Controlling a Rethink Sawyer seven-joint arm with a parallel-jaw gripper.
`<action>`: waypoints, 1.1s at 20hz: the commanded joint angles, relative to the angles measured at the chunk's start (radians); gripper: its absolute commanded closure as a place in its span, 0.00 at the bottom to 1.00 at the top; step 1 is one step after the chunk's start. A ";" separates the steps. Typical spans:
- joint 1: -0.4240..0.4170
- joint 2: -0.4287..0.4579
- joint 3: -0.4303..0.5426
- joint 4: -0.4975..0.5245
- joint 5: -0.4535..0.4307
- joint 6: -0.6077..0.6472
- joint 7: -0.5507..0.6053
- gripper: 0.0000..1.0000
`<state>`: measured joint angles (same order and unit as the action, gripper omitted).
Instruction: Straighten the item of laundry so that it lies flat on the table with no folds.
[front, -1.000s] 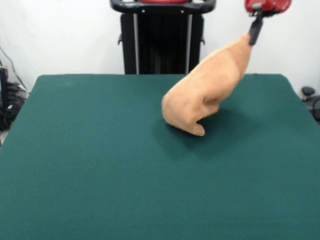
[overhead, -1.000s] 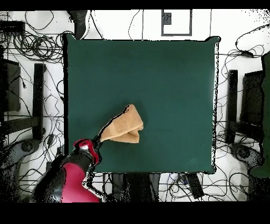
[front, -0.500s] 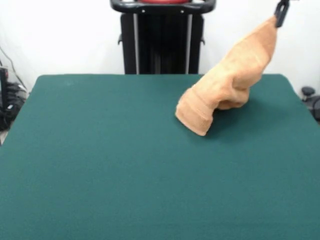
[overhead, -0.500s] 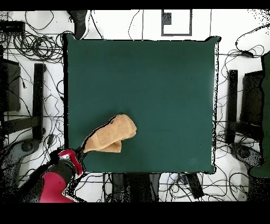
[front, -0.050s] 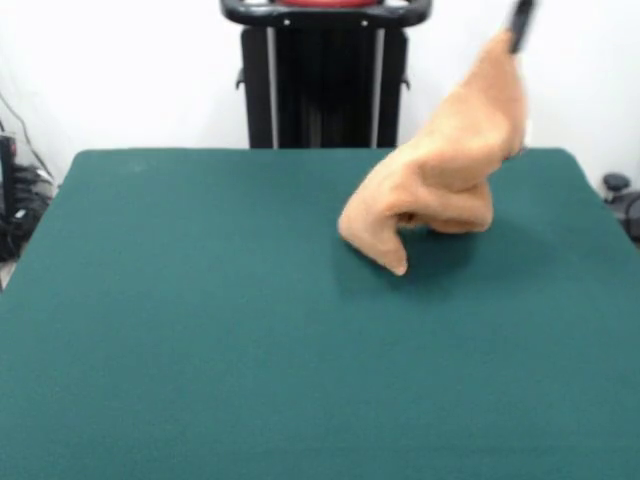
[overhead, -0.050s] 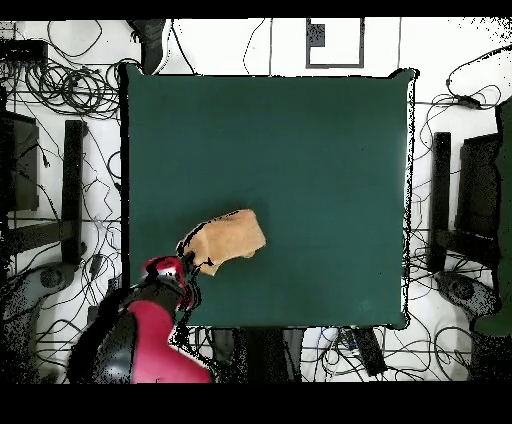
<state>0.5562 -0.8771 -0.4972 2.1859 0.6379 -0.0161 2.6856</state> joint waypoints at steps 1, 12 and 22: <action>-0.781 -0.301 0.573 0.364 -0.530 -0.179 -0.079 1.00; -1.407 -0.326 1.059 0.301 -0.973 0.001 -0.094 1.00; -1.813 -0.352 1.440 0.281 -0.941 0.163 -0.273 1.00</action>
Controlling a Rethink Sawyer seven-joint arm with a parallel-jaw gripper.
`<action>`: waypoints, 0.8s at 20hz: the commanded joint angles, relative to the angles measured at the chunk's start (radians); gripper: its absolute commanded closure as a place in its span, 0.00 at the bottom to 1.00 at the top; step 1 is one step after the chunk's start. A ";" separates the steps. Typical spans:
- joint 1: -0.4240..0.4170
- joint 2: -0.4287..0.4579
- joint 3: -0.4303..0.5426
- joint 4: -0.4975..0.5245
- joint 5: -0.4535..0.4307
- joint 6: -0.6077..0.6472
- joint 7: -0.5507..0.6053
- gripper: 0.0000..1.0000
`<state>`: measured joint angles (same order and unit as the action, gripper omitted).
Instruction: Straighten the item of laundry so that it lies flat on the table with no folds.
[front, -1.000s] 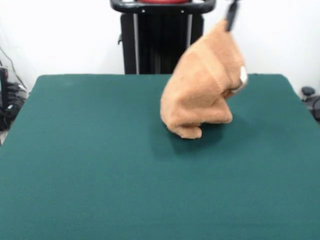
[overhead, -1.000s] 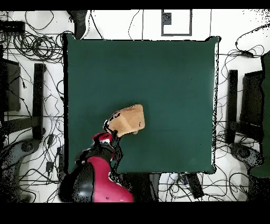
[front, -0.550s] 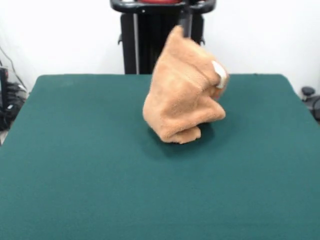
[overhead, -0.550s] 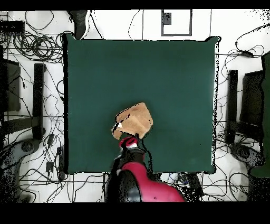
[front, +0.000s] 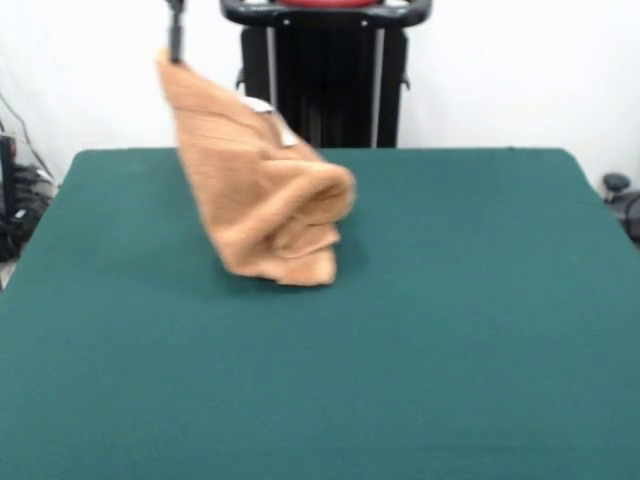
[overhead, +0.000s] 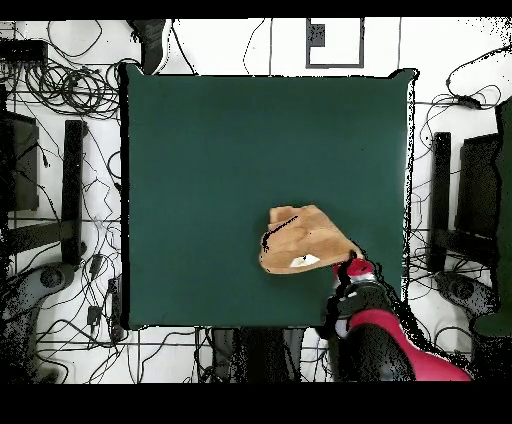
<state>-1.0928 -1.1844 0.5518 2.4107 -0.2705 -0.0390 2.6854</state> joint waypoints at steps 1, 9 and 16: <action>-0.195 -0.035 0.418 0.045 -0.036 0.205 -0.290 1.00; -0.281 -0.021 0.533 0.014 -0.065 0.271 -0.283 1.00; -0.287 0.050 0.526 -0.038 -0.174 0.279 -0.257 1.00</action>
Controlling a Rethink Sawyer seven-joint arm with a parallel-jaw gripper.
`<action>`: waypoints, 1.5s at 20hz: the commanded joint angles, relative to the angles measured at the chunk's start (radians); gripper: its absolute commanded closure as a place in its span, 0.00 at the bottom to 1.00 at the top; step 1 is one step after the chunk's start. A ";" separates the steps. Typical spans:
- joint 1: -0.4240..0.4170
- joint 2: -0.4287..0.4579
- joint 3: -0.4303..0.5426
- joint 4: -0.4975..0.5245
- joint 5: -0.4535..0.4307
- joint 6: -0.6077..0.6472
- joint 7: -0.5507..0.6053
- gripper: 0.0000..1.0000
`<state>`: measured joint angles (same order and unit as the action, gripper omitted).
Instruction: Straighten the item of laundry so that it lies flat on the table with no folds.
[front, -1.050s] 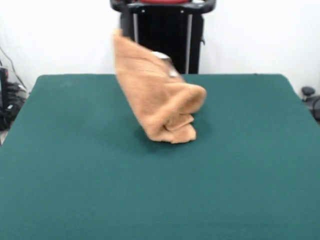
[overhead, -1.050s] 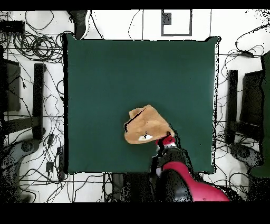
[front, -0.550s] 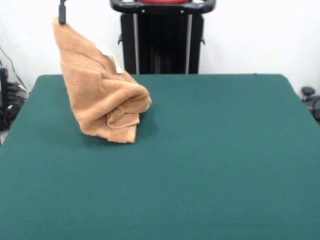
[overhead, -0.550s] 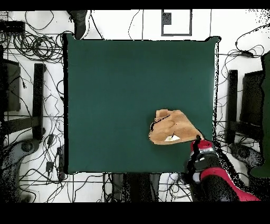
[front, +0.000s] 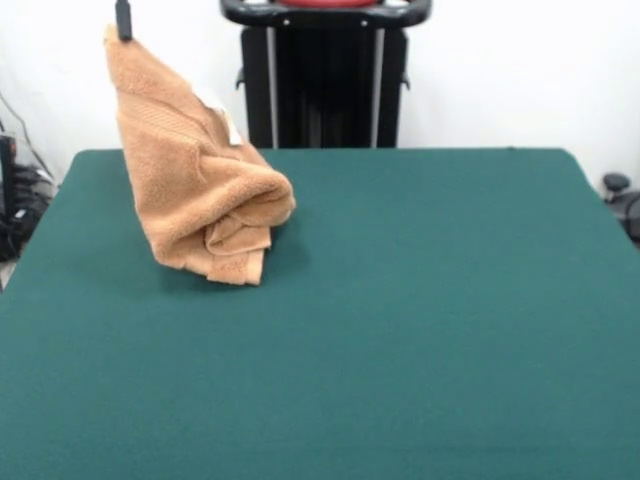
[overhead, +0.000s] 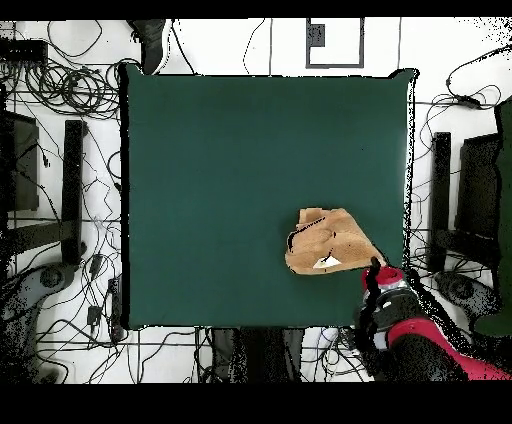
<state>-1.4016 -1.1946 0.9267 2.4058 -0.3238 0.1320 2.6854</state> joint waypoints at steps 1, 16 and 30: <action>0.015 0.089 0.153 -0.055 -0.146 0.123 -0.269 1.00; -0.248 -0.306 0.555 0.424 0.432 0.262 -0.188 1.00; 0.186 -0.333 0.126 0.578 0.436 0.087 -0.002 1.00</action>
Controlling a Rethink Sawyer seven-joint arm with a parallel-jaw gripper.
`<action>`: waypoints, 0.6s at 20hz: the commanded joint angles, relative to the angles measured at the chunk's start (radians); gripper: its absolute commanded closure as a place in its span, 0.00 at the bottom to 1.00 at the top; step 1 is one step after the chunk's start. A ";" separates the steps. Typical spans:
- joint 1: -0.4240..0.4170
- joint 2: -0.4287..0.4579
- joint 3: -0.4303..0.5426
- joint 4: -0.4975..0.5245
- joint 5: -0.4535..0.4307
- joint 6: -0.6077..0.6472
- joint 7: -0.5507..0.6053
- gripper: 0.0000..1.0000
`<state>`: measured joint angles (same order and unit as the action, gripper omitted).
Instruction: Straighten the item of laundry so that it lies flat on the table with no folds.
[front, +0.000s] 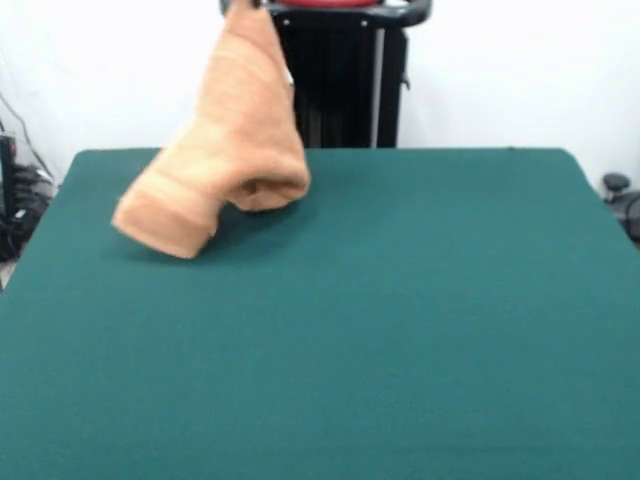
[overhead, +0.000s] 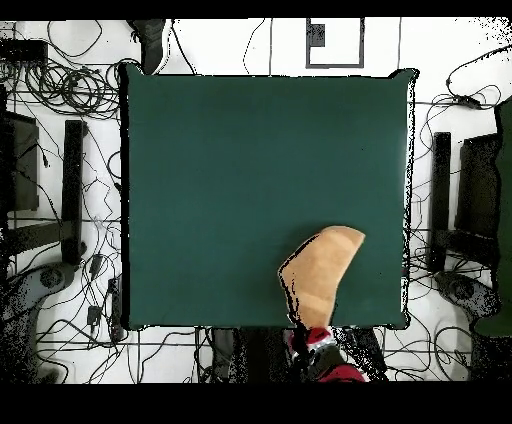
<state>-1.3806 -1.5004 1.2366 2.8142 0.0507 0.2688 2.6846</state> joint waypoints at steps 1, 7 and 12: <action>0.197 -0.047 -0.252 0.166 0.075 -0.035 -0.047 1.00; 0.415 -0.700 -0.866 0.036 0.187 0.752 -0.525 1.00; 0.513 -0.907 -1.162 -0.131 -0.050 1.116 -0.495 1.00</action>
<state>-0.9950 -1.9189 0.5951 2.7196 0.1021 0.7799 2.5976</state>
